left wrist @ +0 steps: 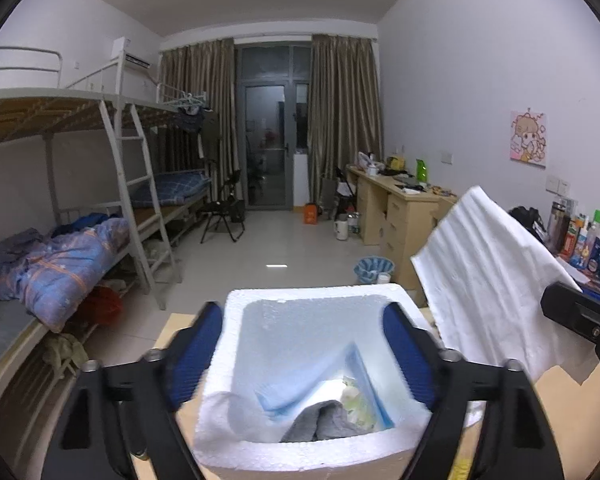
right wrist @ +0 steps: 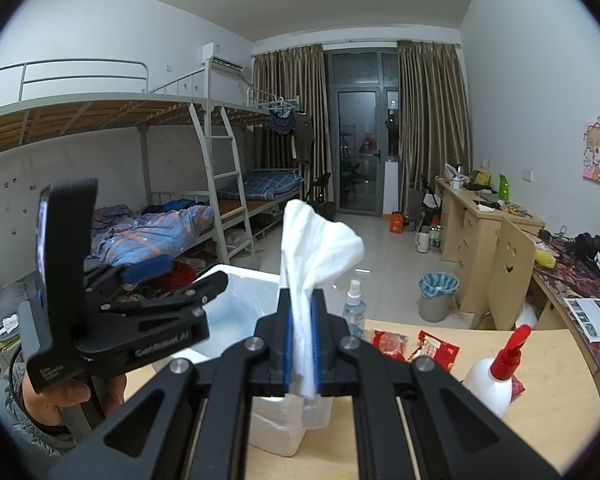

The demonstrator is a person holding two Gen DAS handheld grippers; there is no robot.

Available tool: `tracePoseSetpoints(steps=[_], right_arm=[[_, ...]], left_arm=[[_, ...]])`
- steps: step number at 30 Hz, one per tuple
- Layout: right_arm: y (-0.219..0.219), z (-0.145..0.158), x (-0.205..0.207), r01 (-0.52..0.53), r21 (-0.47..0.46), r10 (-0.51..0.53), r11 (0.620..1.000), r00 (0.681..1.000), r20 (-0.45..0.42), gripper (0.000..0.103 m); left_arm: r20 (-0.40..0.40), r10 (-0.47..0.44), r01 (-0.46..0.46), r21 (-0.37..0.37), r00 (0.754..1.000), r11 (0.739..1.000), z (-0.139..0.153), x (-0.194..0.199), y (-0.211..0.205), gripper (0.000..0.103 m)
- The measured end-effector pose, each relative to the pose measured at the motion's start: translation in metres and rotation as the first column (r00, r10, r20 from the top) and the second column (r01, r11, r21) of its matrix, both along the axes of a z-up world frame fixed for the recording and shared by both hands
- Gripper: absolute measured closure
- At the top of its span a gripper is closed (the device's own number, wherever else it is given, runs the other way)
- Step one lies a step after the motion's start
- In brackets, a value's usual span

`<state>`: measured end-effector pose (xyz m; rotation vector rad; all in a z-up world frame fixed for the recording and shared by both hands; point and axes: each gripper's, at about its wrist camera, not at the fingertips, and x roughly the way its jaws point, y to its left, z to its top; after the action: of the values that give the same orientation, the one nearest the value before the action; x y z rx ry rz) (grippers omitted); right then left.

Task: Organize soft objects
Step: 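Lower the blue mask into the foam box and open the left tool, then lower the white tissue into the foam box and open the right tool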

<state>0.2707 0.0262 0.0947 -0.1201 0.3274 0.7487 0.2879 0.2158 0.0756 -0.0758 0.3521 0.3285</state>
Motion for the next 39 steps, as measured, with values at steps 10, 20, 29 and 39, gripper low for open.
tracePoseSetpoints(steps=[10,20,29,39], right_arm=[[0.004,-0.001,-0.002,-0.010,-0.006,0.010,1.000,1.000,0.008,0.092],[0.022,-0.001,-0.002,-0.057,-0.016,0.057,0.998,0.998,0.010,0.092],[0.046,-0.009,0.002,-0.093,-0.033,0.092,0.995,0.996,-0.014,0.092],[0.063,-0.019,0.015,-0.087,-0.063,0.084,0.994,0.995,-0.051,0.092]], left_arm=[[0.014,0.026,-0.026,0.022,1.000,0.999,0.000,-0.014,0.001,0.007],[0.059,0.090,-0.093,0.039,0.994,0.995,0.006,-0.056,0.012,0.005],[0.068,0.173,-0.175,0.037,0.983,0.984,0.001,-0.087,0.031,0.002],[0.057,0.177,-0.179,0.037,0.983,0.983,-0.007,-0.099,0.035,0.002]])
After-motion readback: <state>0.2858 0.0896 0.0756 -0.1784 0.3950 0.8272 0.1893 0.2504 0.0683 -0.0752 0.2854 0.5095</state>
